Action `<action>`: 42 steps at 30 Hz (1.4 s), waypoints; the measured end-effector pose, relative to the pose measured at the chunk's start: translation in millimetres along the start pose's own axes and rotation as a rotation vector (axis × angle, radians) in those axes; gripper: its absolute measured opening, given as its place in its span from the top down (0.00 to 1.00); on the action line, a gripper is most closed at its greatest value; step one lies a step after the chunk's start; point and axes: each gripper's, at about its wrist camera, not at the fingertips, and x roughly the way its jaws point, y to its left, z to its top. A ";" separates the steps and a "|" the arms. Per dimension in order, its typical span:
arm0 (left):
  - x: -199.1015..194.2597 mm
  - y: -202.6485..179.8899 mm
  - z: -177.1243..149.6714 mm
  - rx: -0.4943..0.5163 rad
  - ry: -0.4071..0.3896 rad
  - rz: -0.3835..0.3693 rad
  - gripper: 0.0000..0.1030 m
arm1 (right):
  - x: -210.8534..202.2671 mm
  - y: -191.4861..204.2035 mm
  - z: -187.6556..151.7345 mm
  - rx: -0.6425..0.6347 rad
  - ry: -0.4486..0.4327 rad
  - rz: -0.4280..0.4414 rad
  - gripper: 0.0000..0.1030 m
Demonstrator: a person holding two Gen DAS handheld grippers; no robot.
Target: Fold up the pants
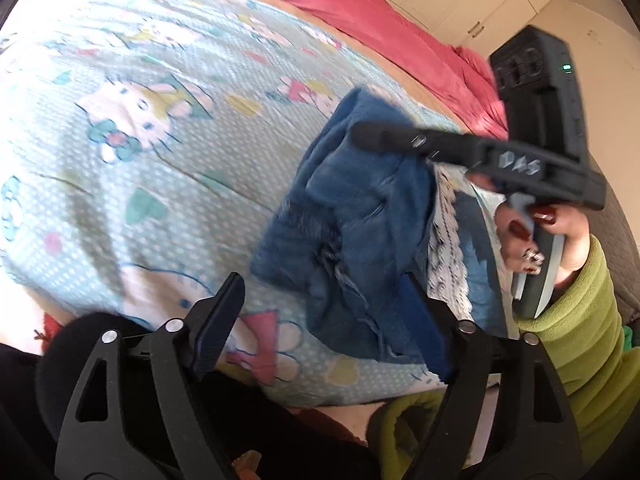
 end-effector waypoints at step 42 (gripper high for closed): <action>79.9 -157.7 -42.0 0.447 0.189 -0.182 0.40 | -125.2 -84.8 -174.3 0.402 -0.205 -0.192 0.73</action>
